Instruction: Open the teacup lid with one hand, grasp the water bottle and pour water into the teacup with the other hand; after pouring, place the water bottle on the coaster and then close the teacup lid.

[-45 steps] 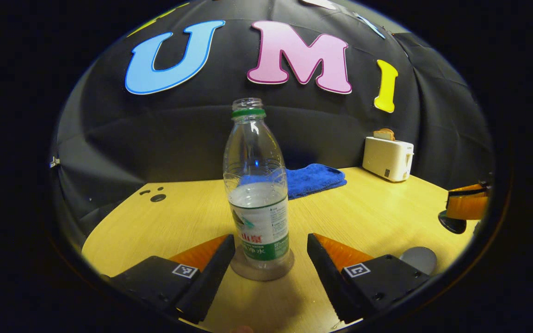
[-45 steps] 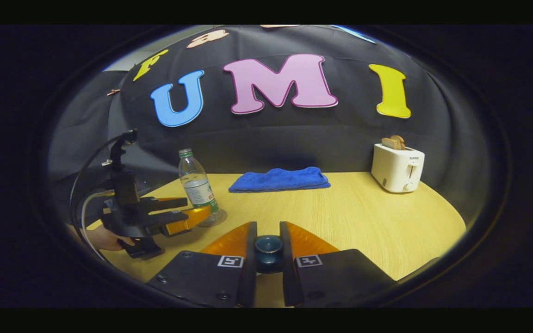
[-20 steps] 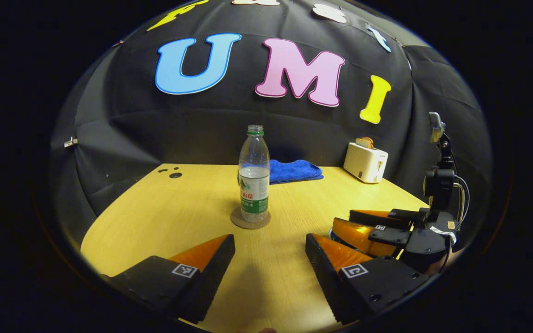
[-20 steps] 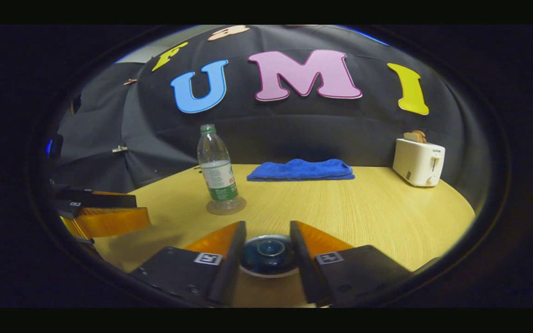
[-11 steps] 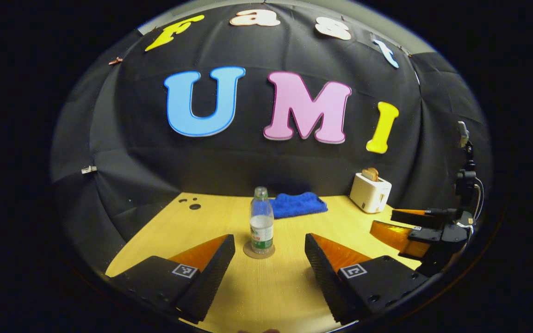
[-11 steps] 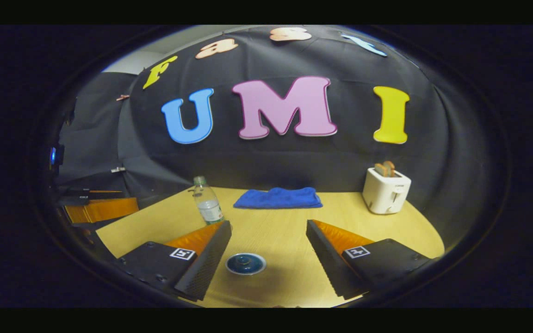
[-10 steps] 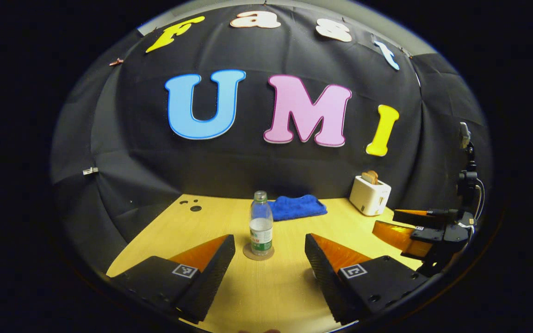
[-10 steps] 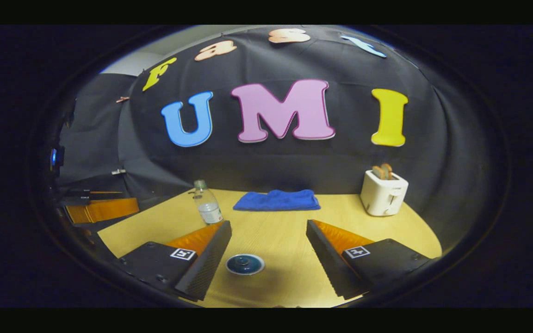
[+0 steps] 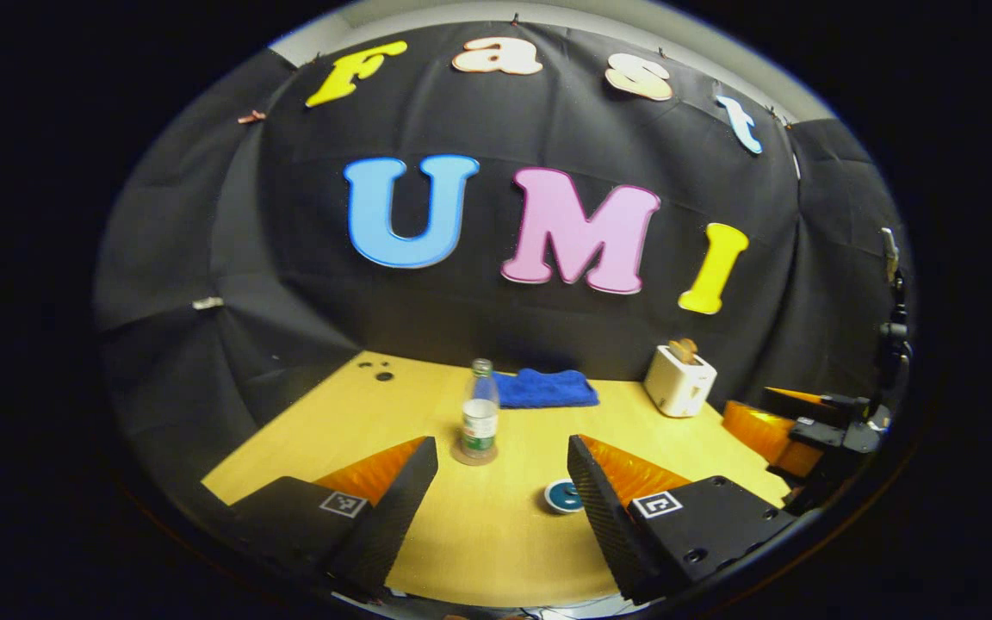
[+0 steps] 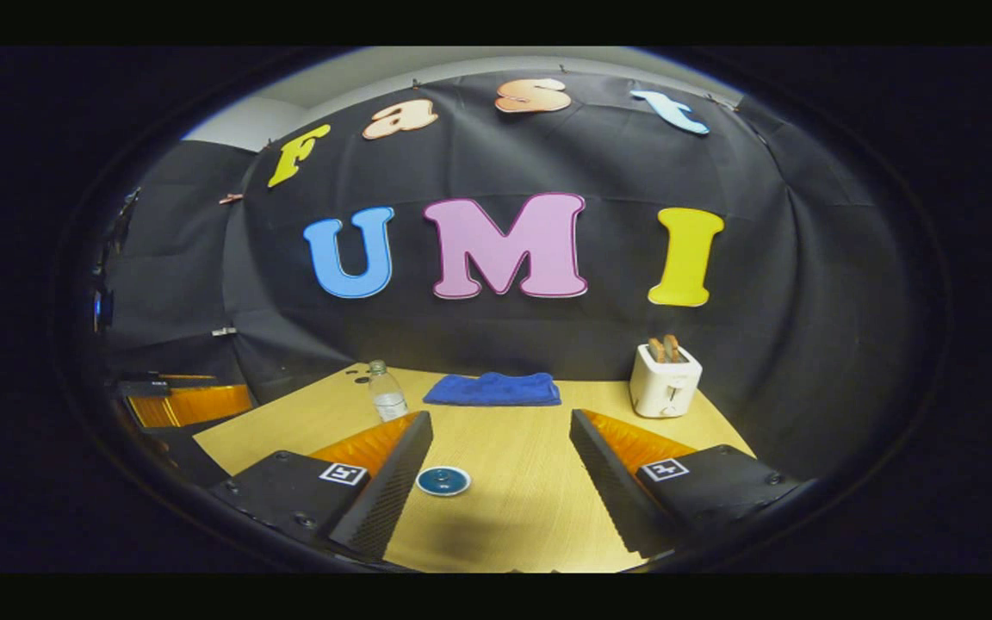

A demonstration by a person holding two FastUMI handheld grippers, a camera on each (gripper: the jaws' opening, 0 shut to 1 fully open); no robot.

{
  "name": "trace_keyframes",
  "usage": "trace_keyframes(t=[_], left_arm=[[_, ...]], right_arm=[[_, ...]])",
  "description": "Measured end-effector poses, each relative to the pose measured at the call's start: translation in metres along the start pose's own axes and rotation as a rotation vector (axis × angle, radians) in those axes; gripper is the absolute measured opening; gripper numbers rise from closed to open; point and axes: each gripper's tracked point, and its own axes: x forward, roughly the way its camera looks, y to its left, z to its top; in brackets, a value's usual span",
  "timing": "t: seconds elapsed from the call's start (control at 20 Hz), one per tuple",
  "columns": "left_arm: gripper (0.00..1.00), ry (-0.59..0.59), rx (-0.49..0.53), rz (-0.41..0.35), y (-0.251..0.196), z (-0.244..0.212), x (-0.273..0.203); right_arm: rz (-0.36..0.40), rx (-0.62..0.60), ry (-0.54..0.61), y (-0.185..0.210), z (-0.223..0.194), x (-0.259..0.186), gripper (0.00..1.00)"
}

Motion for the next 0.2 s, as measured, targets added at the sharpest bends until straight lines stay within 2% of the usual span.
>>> trace_keyframes(t=[0.1, 0.2], left_arm=[[0.96, -0.013, 0.017, 0.031, 0.011, -0.001, -0.008], [0.96, 0.003, 0.017, 0.027, 0.019, -0.006, -0.012]], right_arm=[[-0.005, 0.002, 0.005, 0.008, -0.004, -0.006, 0.99], [-0.013, 0.016, 0.010, 0.016, -0.003, -0.013, 0.99]])
